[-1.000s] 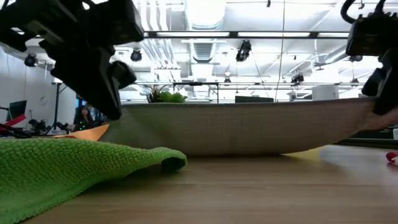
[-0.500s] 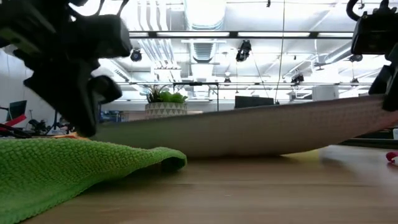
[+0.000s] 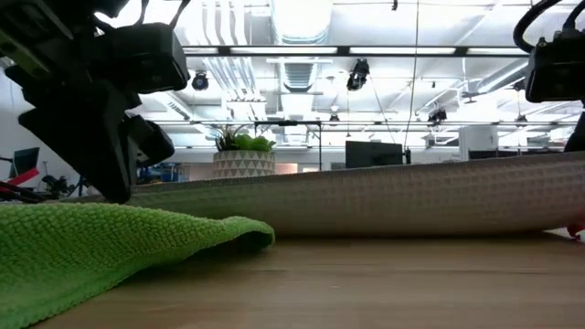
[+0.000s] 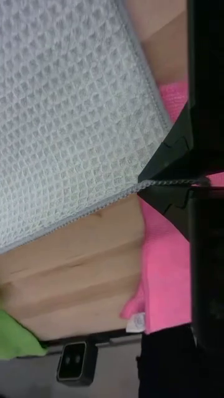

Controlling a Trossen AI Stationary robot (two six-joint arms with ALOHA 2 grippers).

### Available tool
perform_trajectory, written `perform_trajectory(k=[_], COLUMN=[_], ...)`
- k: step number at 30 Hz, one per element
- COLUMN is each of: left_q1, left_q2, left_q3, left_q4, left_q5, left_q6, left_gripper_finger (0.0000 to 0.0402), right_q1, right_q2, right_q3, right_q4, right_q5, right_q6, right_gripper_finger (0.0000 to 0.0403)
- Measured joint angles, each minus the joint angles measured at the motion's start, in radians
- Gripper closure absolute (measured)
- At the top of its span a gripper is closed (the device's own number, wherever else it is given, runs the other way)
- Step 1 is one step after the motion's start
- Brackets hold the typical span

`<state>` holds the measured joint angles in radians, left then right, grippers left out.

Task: Fold microfiber towels
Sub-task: Fold the gray microfiber cloth

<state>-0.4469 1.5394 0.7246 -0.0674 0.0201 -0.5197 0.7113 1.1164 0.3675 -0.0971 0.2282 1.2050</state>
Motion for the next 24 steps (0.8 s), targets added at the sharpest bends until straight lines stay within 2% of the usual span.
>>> perform_trajectory(k=[5,15,24], left_q1=[0.000,0.003,0.057], left_q2=[-0.001,-0.026,-0.098], left_q3=[0.000,-0.006,-0.065], left_q4=[0.012,0.015,0.043], left_q5=[0.054,0.068,0.067], left_q6=[-0.001,0.011,0.031], left_gripper_finger=[0.0401,0.0401,0.0401], right_q1=[0.000,-0.007,-0.080], right_q2=[0.000,0.000,-0.002], right_q3=[-0.013,0.010,0.005], right_q4=[0.059,0.050,0.050], right_q5=[-0.007,-0.003,-0.001], right_q6=[0.001,0.003,0.025], right_gripper_finger=[0.0394,0.0394,0.0394])
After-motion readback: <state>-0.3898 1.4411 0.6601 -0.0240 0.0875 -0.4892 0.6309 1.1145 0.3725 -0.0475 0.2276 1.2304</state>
